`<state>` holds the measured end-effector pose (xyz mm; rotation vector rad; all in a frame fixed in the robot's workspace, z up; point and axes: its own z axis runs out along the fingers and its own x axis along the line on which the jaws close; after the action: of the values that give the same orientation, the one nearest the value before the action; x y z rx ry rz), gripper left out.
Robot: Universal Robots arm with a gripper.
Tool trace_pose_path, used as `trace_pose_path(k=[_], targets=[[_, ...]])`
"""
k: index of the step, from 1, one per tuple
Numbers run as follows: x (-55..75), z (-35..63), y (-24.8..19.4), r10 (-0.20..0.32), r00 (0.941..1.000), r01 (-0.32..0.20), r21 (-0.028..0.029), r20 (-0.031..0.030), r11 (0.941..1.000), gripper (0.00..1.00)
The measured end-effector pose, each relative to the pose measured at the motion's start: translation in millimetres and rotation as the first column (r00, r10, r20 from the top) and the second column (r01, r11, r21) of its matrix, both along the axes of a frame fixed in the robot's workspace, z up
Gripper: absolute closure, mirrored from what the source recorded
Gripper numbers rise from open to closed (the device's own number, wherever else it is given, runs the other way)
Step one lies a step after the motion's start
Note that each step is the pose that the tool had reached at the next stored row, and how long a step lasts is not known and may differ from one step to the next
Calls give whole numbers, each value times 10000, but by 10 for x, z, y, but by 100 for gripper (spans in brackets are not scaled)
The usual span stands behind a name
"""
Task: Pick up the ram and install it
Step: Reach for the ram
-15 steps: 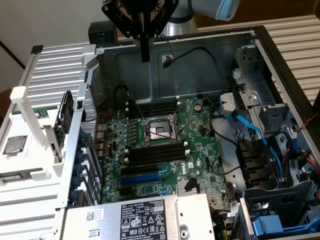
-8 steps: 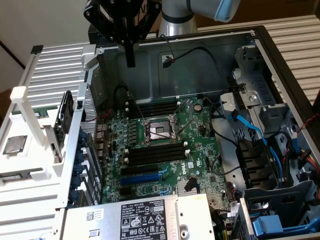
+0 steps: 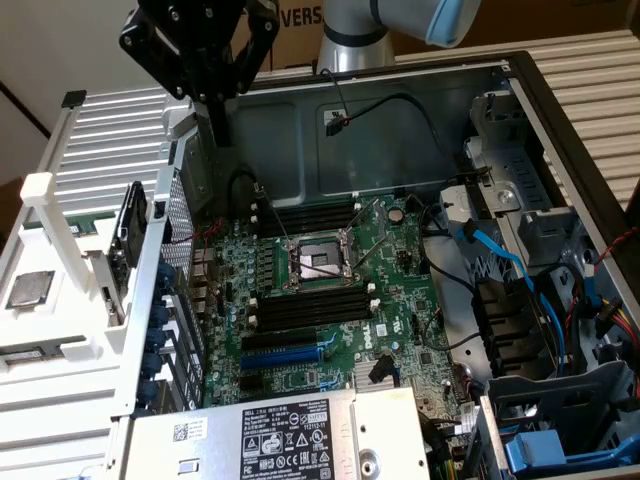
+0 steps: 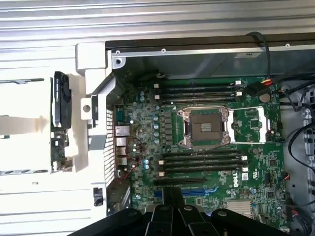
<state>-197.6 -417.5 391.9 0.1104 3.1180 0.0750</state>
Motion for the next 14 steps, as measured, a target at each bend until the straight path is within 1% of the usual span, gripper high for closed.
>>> trace_pose_path(k=[6,10,12,14], targets=[[-271,-56,0,-1,10000,1,-15,-1,10000,90],[-452,-91,0,0,10000,0,-37,0,10000,90],[-545,-99,0,0,10000,0,-50,-2,10000,90],[-636,-101,1,0,10000,0,-50,-4,10000,90]])
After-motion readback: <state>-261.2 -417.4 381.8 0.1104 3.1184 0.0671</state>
